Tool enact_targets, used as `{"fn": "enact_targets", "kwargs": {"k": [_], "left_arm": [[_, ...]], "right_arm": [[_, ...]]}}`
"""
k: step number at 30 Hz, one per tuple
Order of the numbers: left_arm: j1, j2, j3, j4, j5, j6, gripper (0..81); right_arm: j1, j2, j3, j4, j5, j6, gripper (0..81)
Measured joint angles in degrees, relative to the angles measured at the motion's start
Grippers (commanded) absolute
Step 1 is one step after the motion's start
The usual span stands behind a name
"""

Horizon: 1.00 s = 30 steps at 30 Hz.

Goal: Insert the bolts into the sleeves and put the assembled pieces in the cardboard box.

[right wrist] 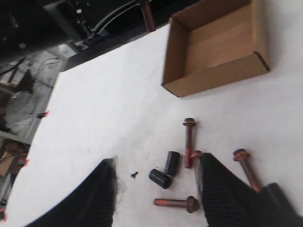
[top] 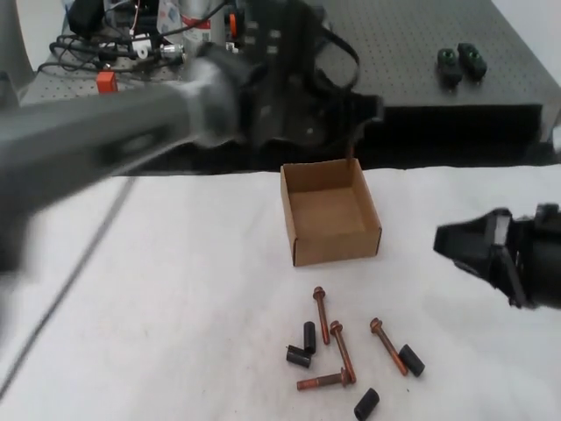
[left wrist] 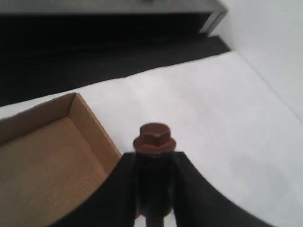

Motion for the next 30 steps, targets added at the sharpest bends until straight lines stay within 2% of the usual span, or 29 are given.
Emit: {"fn": "enact_targets", "kwargs": {"k": [2, 7, 9, 12, 14, 16, 18, 20, 24, 26, 30], "left_arm": [[0.00, 2.94, -4.45, 2.79, -0.04, -0.01, 0.6], [0.00, 11.57, -11.62, 7.01, -0.10, -0.63, 0.2], [0.00, 14.20, -15.08, 8.89, 0.27, -1.44, 2.9], [0.00, 16.60, -16.86, 10.29, 1.47, -2.28, 14.8], [0.00, 17.53, -16.91, 10.84, 1.87, -3.38, 25.3], [0.00, 17.96, -16.91, 11.40, 1.98, -4.41, 31.1], [0.00, 17.96, -16.91, 11.48, 1.98, -4.97, 31.5], [0.00, 17.96, -17.37, 11.48, 2.53, -5.19, 31.5], [0.27, 17.09, -17.54, 12.03, 6.76, -5.31, 31.5], [0.49, 15.66, -17.54, 14.42, 8.48, -5.14, 31.5], [1.41, 8.37, -17.54, 20.30, 6.03, -1.63, 31.5]], "right_arm": [[0.00, 0.00, 0.00, 3.10, 4.12, -1.35, 39.0], [0.00, 0.00, 0.00, 5.99, 7.47, -2.25, 39.0], [0.00, 0.00, 0.00, 6.79, 8.68, -2.49, 39.0], [0.00, 0.00, 0.00, 10.09, 15.59, -6.70, 39.0], [0.00, 0.43, 0.00, 11.45, 17.59, -9.98, 39.0], [0.53, 1.95, -0.49, 13.03, 18.79, -13.36, 39.0], [1.49, 4.10, -1.35, 14.28, 19.07, -16.40, 39.0], [4.23, 11.22, -4.59, 17.89, 20.62, -21.91, 39.0], [6.70, 19.20, -9.26, 21.28, 23.52, -27.09, 39.0], [8.62, 28.02, -13.73, 23.76, 25.45, -30.46, 38.8], [9.99, 33.69, -18.10, 25.61, 26.65, -33.19, 36.1]]}}
